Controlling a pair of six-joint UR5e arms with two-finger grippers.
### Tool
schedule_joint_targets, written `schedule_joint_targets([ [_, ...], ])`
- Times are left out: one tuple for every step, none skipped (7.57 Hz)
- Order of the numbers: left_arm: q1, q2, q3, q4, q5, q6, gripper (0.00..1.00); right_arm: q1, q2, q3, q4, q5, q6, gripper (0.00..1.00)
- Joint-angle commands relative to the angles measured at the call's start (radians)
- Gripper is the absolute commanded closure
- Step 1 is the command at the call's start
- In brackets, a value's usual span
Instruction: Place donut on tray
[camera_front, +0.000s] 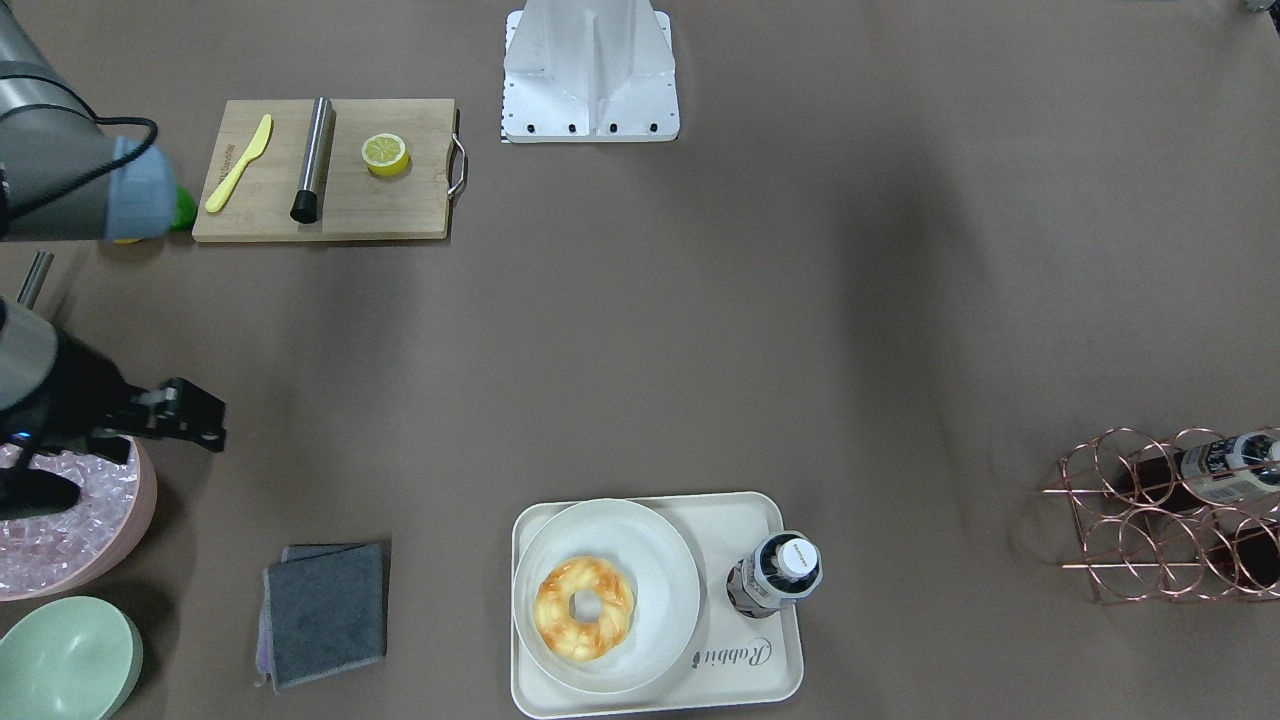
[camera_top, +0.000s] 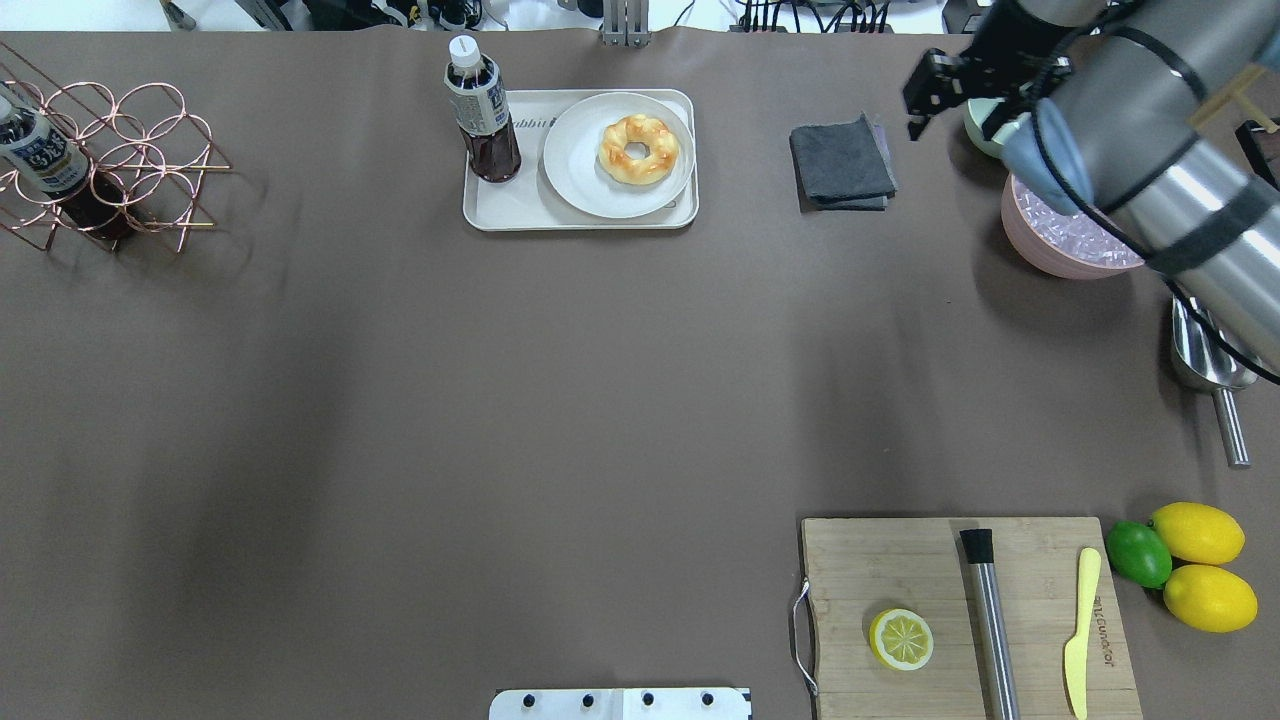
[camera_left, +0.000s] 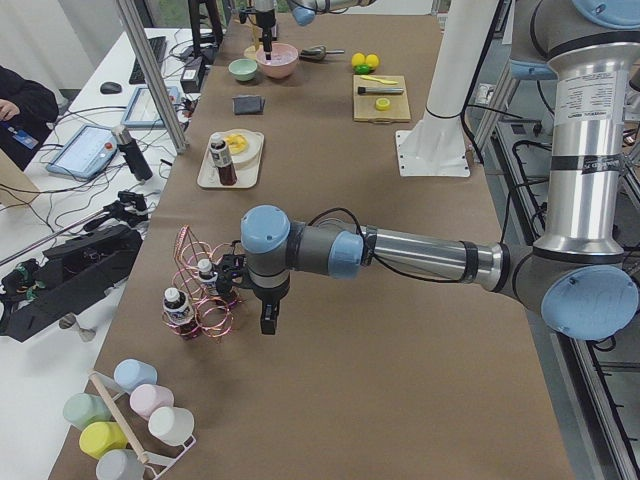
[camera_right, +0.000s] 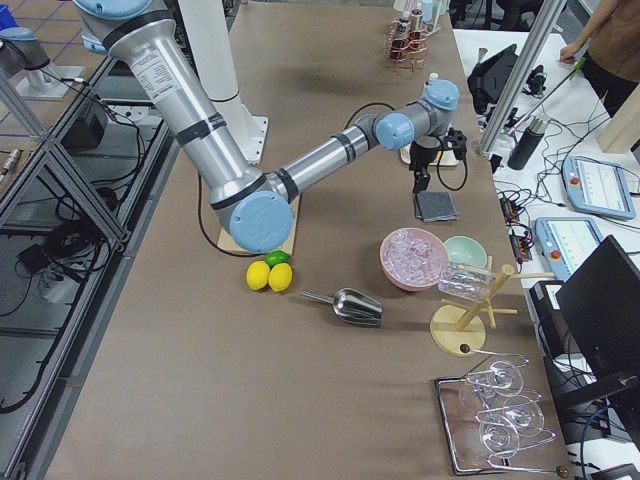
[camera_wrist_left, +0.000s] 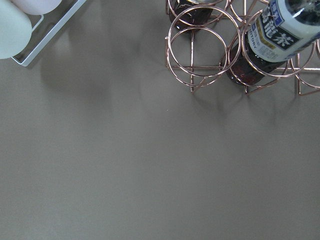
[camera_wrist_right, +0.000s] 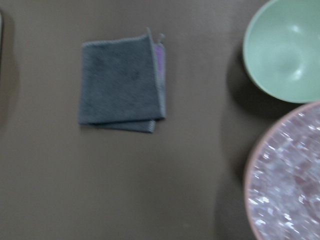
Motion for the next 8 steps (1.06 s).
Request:
schedule_joint_targets([
  [0.0,0.0,-0.001,0.0,0.0,-0.001,0.01,0.103,-0.319,0.162,-0.004,0.027,-0.187,0.03],
  [0.0,0.0,-0.001,0.0,0.0,-0.001,0.01,0.153,-0.402,0.172,-0.003,0.042,-0.278,0.02],
  [0.0,0.0,-0.001,0.0,0.0,-0.001,0.01,0.213,-0.469,0.169,-0.003,0.045,-0.386,0.02],
  [0.0,0.0,-0.001,0.002,0.0,0.001,0.01,0.267,-0.519,0.169,-0.004,0.047,-0.461,0.01],
  [0.0,0.0,0.0,0.002,0.0,0.001,0.01,0.307,-0.554,0.166,-0.01,0.067,-0.507,0.01],
  [0.0,0.0,-0.001,0.002,0.0,-0.001,0.01,0.332,-0.562,0.159,-0.025,0.071,-0.576,0.01],
  [0.0,0.0,0.0,0.002,0.0,-0.001,0.01,0.344,-0.564,0.149,-0.07,0.061,-0.626,0.0],
  [0.0,0.0,-0.001,0.002,0.0,0.001,0.01,0.344,-0.562,0.149,-0.07,0.024,-0.629,0.0],
])
